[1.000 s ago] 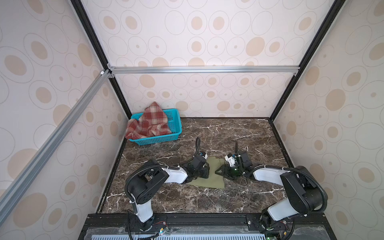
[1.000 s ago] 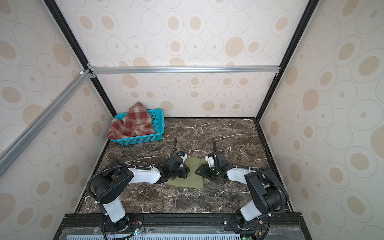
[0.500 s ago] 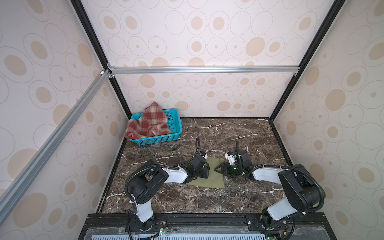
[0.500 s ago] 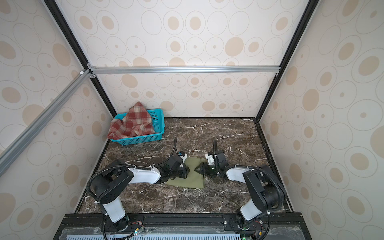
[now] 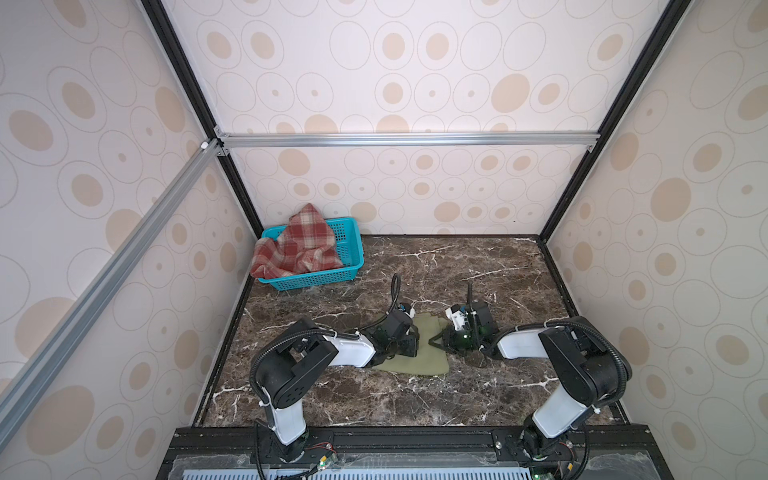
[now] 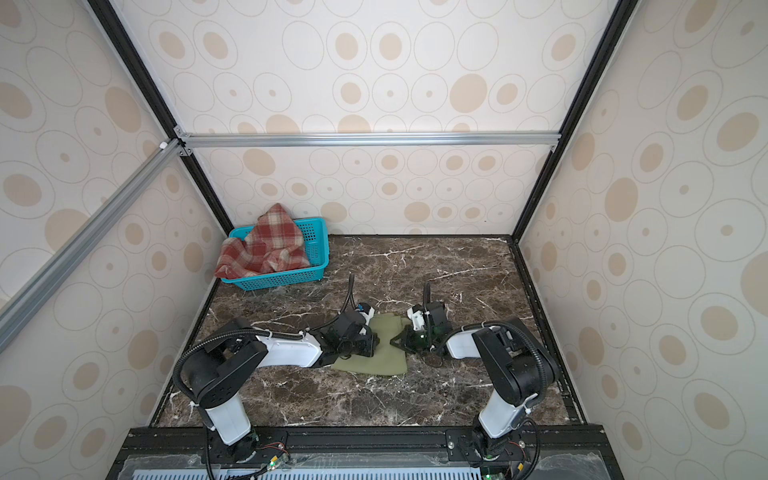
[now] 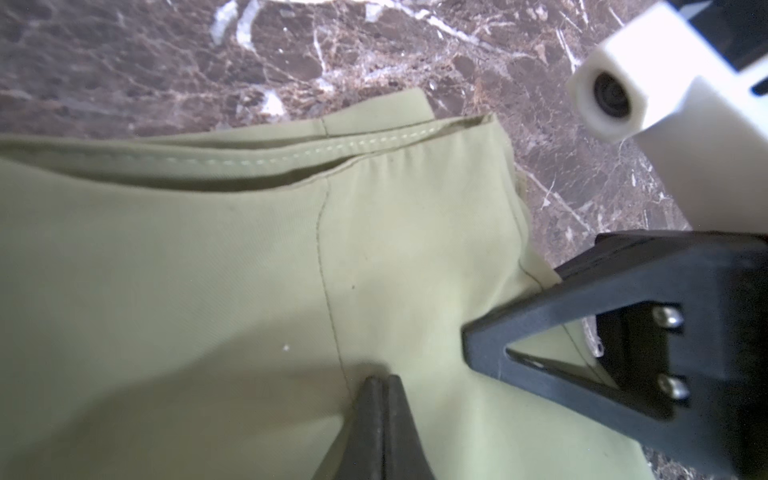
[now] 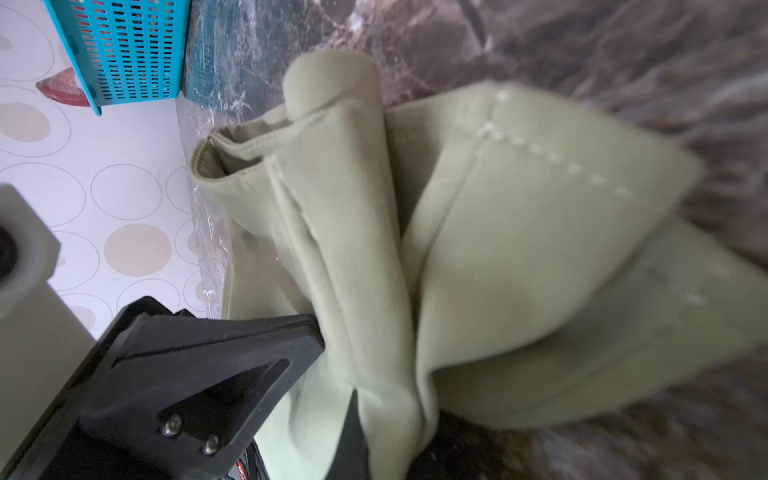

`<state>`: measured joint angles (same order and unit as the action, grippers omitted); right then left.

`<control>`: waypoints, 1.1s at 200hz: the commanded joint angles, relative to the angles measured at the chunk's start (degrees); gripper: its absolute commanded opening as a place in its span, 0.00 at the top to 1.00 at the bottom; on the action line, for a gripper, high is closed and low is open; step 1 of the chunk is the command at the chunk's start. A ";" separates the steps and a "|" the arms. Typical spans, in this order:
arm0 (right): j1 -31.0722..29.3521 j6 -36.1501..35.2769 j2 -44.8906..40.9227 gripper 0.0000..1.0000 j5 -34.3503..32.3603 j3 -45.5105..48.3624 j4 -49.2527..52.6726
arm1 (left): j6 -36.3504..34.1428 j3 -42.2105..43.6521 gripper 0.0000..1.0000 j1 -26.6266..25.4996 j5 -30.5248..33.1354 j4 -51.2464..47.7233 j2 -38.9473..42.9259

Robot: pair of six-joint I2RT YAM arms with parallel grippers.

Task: Fold and stack the skirts

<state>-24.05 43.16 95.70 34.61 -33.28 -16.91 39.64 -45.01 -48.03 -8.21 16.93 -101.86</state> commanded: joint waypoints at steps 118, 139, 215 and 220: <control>16.69 -26.16 6.74 1.00 -9.81 -30.38 44.34 | -1.06 3.76 1.00 7.84 6.36 -11.29 21.21; 19.46 -29.07 10.02 1.00 -10.10 -36.27 47.20 | -0.65 4.57 1.00 8.25 6.71 -11.65 22.54; 30.80 -37.15 24.05 1.00 -8.16 -57.41 57.28 | -1.57 1.25 1.00 9.06 6.20 -13.56 19.78; 31.47 -37.74 25.30 1.00 -8.00 -58.95 58.10 | -1.70 0.95 1.00 9.02 5.99 -13.43 19.17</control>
<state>4.84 10.44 116.49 25.74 -86.46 34.81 39.16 -40.91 -39.64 -2.48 4.58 -80.84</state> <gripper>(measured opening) 0.058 0.047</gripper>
